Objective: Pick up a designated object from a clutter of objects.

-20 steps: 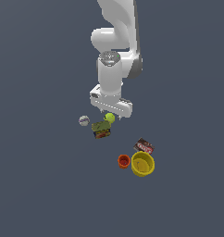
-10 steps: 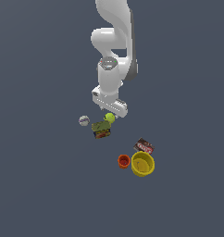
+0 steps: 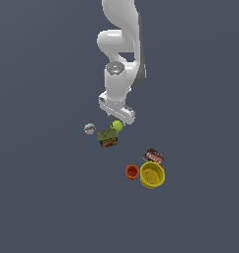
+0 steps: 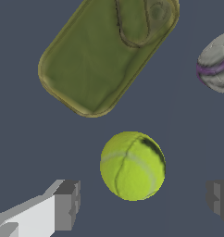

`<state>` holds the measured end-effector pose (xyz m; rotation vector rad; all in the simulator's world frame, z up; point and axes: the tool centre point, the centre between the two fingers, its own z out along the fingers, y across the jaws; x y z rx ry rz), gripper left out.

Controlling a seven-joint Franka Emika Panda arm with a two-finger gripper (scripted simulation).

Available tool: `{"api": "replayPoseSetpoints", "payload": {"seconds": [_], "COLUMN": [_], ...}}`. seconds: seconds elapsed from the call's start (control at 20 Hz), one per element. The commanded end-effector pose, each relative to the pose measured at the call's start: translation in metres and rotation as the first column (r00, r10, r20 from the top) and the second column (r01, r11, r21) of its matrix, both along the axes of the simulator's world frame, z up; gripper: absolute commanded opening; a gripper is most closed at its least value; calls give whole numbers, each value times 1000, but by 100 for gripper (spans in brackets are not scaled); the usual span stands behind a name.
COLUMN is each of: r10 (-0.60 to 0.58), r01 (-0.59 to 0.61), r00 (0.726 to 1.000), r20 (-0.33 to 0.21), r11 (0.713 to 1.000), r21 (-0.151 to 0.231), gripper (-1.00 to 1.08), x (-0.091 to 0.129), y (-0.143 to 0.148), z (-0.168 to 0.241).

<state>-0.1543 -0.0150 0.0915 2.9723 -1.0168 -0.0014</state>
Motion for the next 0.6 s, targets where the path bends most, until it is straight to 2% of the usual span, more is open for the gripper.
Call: {"api": "replayPoseSetpoints", "payload": {"seconds": [0.0, 0.55], "r10": [0, -3], "r01": [0, 3], "r00": [1000, 1000], "r20": [0, 1], "r11": [1000, 1000], "r21": [0, 0], "gripper": [100, 100], "x": [0, -2], "y": [0, 0], "z": [-2, -36]}}
